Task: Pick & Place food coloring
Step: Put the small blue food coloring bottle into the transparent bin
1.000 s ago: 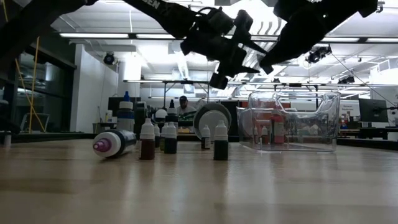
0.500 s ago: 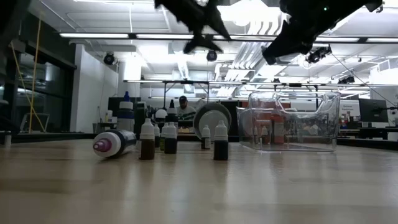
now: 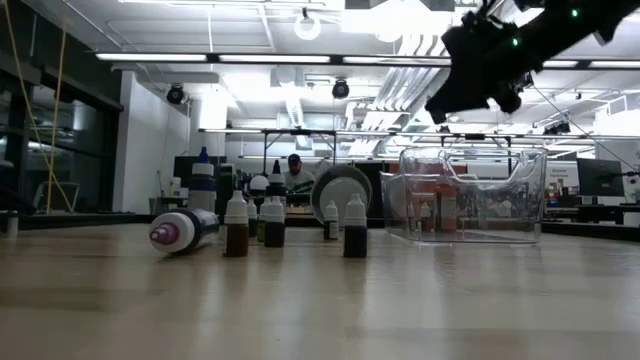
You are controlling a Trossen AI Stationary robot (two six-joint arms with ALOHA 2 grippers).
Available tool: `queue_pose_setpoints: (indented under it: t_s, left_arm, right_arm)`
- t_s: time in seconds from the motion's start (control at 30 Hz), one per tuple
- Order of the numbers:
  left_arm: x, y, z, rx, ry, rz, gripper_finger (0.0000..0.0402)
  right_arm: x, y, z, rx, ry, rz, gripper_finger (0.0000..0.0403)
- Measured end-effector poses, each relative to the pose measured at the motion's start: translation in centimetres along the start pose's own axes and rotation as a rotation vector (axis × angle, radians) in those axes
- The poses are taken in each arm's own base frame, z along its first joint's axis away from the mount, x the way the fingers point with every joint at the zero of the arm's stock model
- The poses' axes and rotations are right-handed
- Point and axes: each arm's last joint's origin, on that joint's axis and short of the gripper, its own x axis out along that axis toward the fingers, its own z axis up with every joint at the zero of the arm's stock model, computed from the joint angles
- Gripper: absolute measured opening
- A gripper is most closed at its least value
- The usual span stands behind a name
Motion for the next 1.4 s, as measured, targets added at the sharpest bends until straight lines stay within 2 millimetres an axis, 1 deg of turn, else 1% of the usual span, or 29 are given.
queue_pose_setpoints:
  t_s: [0.07,0.17,0.23,0.33,0.43,0.5,0.63,0.77,0.87,1.0,1.17,1.33,1.4]
  left_arm:
    - [-1.9,0.3,-0.6,0.003,-0.025,0.006,0.0191]
    - [-4.6,1.0,-2.5,-0.008,-0.043,0.034,0.0191]
    - [-6.4,1.3,-4.3,-0.032,-0.065,0.046,0.0191]
    - [-8.6,1.8,-7.0,-0.100,-0.143,0.069,0.0191]
    - [-10.3,2.1,-9.5,-0.158,-0.228,0.065,0.0191]
    - [-11.0,2.3,-11.1,-0.194,-0.255,0.058,0.0191]
    - [-11.9,2.6,-13.2,-0.253,-0.286,0.066,0.0191]
    - [-12.5,2.7,-13.7,-0.260,-0.304,0.066,0.0191]
    - [-12.6,2.7,-13.8,-0.248,-0.303,0.068,0.0191]
    - [-12.4,2.7,-13.8,-0.230,-0.292,0.068,0.0191]
    - [-12.2,2.7,-13.9,-0.226,-0.276,0.070,0.0191]
    - [-12.2,2.7,-13.9,-0.227,-0.277,0.070,0.0191]
    - [-12.2,2.7,-13.9,-0.226,-0.276,0.070,0.0191]
  right_arm:
    - [0.1,-0.2,-0.8,0.025,-0.005,-0.006,0.0065]
    - [0.3,-0.4,-1.3,0.043,-0.033,0.000,0.0065]
    - [0.3,-0.5,-1.7,0.042,-0.046,0.005,0.0065]
    - [0.4,-0.7,-2.2,0.043,-0.059,-0.003,0.0065]
    - [0.5,-1.1,-3.1,0.037,-0.071,-0.017,0.0065]
    - [0.5,-1.4,-3.7,0.052,-0.084,-0.032,0.0065]
    - [0.5,-2.1,-4.9,0.106,-0.130,-0.052,0.0065]
    - [0.5,-2.6,-6.0,0.136,-0.145,-0.063,0.0065]
    - [0.5,-2.7,-6.3,0.127,-0.134,-0.046,0.0064]
    - [0.6,-2.9,-7.0,0.063,-0.110,-0.053,0.0064]
    - [1.2,-2.9,-7.4,0.018,-0.094,-0.031,0.0064]
    - [2.0,-2.6,-7.5,0.013,-0.075,0.055,0.0064]
    - [2.4,-2.5,-7.5,0.006,-0.096,0.069,0.0064]
